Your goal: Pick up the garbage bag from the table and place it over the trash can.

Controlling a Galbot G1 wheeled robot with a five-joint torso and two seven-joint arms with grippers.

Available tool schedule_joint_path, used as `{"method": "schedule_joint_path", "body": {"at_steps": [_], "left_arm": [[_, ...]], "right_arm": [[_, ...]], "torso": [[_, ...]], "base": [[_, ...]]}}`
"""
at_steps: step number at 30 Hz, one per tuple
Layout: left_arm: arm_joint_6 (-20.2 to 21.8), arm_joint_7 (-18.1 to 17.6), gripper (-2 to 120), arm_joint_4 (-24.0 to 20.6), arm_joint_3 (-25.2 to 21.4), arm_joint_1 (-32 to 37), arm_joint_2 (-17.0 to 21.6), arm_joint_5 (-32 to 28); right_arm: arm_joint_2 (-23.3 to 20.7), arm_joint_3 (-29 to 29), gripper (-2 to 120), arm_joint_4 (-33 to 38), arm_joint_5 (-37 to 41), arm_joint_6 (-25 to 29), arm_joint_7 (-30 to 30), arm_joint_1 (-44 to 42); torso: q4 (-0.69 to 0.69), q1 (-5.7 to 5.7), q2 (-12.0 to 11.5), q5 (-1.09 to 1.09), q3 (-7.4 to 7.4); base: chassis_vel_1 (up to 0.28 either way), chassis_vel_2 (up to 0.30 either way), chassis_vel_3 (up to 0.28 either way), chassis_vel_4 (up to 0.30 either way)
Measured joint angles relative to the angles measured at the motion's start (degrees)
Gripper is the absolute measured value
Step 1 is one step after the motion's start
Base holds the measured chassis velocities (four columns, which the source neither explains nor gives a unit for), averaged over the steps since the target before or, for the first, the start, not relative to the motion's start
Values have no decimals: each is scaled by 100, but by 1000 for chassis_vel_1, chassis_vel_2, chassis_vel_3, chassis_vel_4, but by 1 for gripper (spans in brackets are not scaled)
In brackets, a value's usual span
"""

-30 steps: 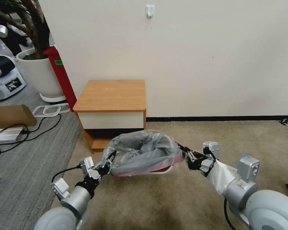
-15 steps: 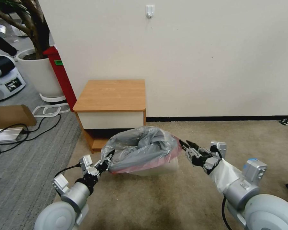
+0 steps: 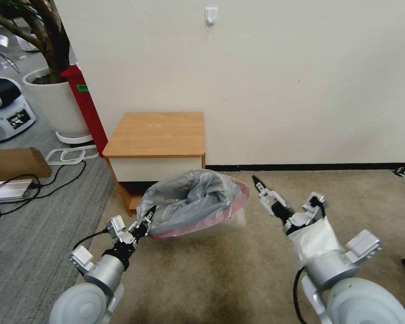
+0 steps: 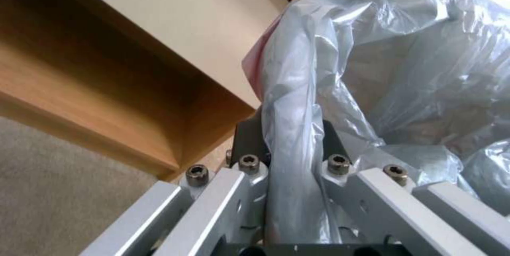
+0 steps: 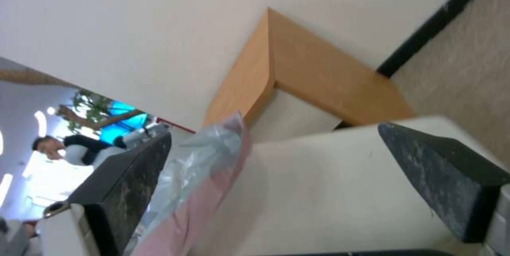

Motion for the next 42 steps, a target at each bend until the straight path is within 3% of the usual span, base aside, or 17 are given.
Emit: {"method": "schedule_joint_path", "body": {"at_steps": [12, 38, 42], "left_arm": [[-3, 10, 7, -29, 42, 14, -75, 38], [40, 3, 7, -132, 62, 65, -167, 141], [33, 3, 7, -132, 65, 59, -166, 175]], "right_arm": [[201, -108, 96, -6, 116, -21, 170, 38], [437, -314, 2, -10, -301, -26, -44, 18], [470, -338, 0, -10, -314, -24, -72, 14]], "torso": [[0, 0, 0, 1, 0], [0, 0, 0, 0, 0], [0, 0, 0, 0, 0]], "base": [[0, 0, 0, 0], [0, 0, 0, 0], [0, 0, 0, 0]]}}
